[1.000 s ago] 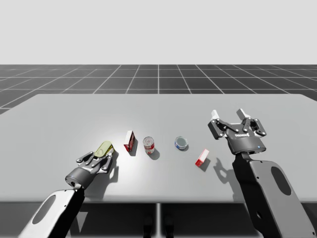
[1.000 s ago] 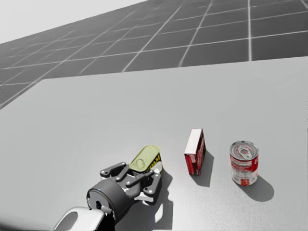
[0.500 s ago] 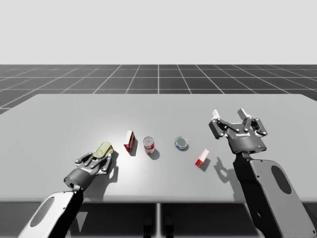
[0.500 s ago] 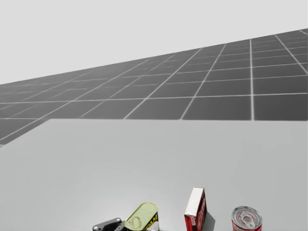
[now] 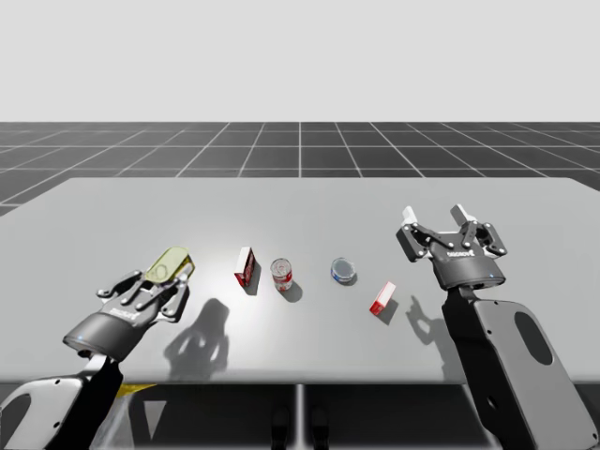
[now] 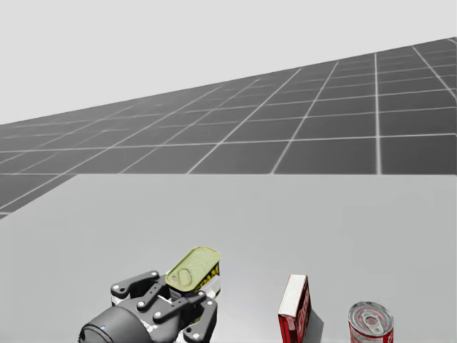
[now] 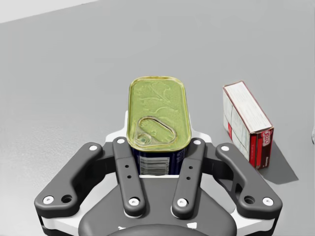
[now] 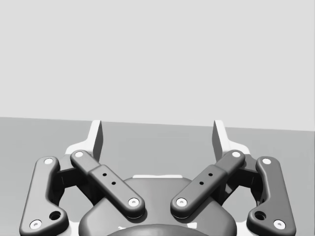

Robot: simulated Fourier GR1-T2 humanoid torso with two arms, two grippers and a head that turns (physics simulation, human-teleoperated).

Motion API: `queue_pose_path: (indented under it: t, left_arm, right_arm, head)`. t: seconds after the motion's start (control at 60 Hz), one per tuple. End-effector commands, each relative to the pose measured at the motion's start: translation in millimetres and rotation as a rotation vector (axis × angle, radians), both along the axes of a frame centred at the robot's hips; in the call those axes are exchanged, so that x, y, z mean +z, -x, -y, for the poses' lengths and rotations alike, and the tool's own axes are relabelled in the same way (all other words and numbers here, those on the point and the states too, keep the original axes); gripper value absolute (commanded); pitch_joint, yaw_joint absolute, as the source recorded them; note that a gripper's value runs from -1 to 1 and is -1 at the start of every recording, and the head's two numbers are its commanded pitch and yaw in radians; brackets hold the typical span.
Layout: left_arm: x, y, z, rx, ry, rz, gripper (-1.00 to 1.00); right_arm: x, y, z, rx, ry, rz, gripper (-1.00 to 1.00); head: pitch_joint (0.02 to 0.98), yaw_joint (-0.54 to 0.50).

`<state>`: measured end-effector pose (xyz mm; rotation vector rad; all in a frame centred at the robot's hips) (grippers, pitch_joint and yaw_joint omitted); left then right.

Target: Lift the meat can off the table.

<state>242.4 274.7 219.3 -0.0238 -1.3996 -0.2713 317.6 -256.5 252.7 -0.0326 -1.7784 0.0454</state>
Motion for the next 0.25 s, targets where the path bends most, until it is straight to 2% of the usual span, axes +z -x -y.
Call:
queue_pose_path:
  t: [0.017,0.067,0.15,0.25]
  left_arm:
    - [58,-6,12,-0.112,-0.030,0.139,1.00]
    - [69,-6,12,-0.110,-0.039,0.165,1.00]
    - [87,-8,15,-0.093,-0.076,0.224,1.00]
    - [105,-10,17,-0.083,-0.096,0.268,1.00]
  right_arm:
    - [0,0,0,0.000,-0.001,-0.001,-1.00]
    - [0,0,1,-0.001,-0.001,0.000,-1.00]
    - [0,0,1,-0.006,-0.004,0.006,-1.00]
    - [1,0,2,-0.002,-0.011,0.007,-1.00]
  head:
    - [0.446,0.42]
    - [0.447,0.42]
    - [0.448,0.42]
    - [0.449,0.43]
